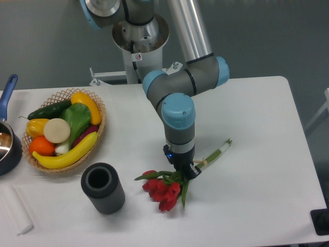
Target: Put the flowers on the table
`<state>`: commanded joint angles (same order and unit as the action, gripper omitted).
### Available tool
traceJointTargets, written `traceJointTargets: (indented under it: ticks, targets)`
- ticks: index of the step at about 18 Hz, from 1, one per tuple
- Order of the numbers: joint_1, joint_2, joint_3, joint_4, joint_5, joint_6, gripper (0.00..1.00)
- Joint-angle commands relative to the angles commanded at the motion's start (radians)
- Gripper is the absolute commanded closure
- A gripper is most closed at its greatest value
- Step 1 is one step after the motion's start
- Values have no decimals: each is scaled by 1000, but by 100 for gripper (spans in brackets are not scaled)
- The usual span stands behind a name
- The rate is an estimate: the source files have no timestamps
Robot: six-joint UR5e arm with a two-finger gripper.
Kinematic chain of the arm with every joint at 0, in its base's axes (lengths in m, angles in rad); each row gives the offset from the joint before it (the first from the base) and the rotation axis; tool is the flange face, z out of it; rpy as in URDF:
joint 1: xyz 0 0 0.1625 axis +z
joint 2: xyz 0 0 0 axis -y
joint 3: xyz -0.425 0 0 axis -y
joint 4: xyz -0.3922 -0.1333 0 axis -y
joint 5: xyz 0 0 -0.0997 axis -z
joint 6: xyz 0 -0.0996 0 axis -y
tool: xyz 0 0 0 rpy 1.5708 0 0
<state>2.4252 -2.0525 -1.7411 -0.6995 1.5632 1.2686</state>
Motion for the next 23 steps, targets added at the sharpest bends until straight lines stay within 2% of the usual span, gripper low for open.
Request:
traceJointTargets:
  ticks: [4,9,13,17,19,23]
  targets:
    - [-6,20,32,2,0,0,2]
    - [-2,104,52,6,-5,-3,0]
    - [14,146,92,-11,-3,-3,0]
    - [55,190,97,-78,-11,12,0]
    - [80,215,97,-116,-35,95,0]
    - [162,285,81,-233,-118,242,0]
